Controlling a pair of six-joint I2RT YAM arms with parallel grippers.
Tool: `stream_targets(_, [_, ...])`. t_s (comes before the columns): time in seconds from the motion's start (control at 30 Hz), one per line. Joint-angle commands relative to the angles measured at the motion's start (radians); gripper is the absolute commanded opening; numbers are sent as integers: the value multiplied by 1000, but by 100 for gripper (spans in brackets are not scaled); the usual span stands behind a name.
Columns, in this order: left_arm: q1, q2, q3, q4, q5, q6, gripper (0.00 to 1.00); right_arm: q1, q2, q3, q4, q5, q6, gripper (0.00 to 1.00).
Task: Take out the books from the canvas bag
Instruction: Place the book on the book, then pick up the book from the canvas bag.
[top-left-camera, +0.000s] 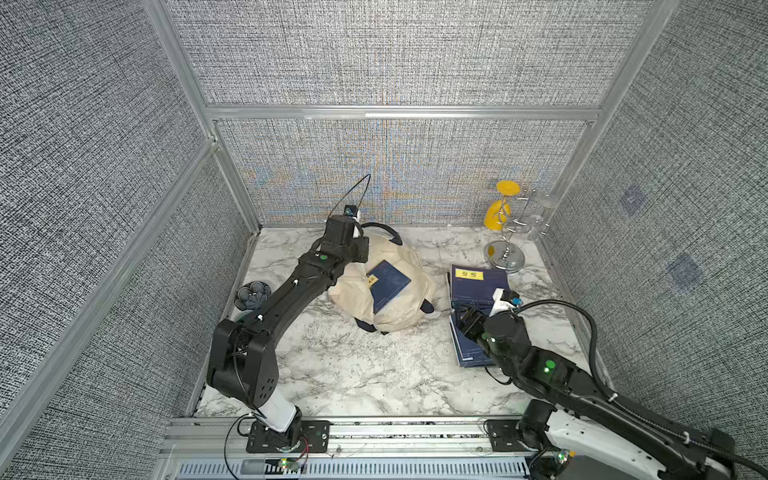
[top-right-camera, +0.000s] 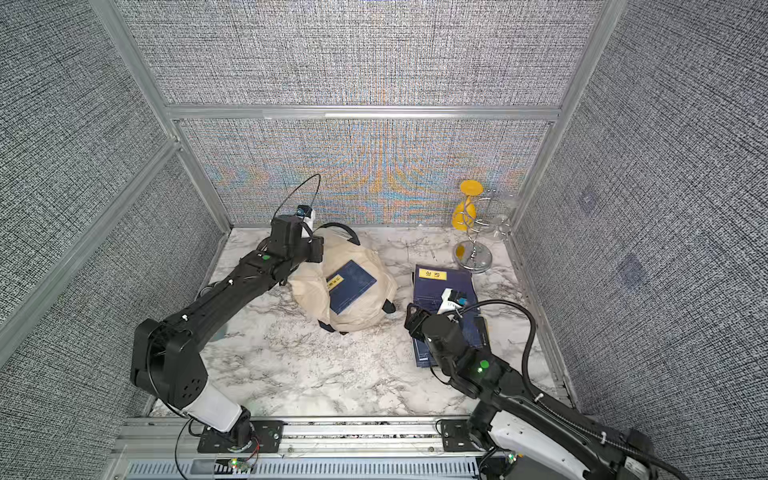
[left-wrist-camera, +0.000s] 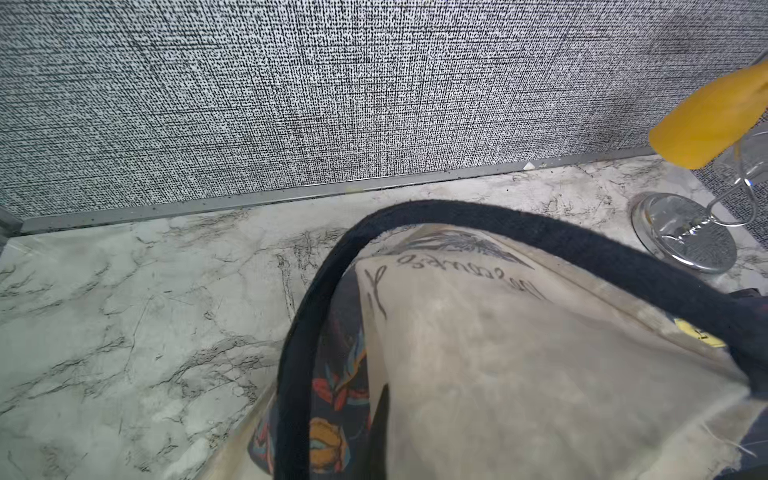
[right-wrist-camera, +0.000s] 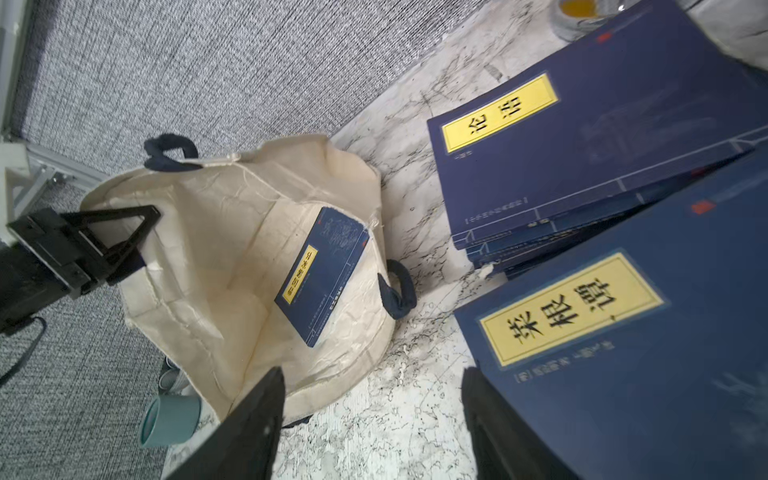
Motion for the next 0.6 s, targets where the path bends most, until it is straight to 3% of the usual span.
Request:
stream_targets(0.0, [1,-12,-3,18,10,-5,0,14,52,32,102,-74,-96,71])
stream_targets(0.07, [2,-16,-6,22,10,-5,0,24,92,67,122,-100,-121,77])
stream_targets(0.17, [1,-24,-11,30,10,-7,0,26,172,132,118,-158,-140,99])
stream_targets(0.57, [1,-73,-44,76,5,-9,0,34,410,293,167,-267,-211,99])
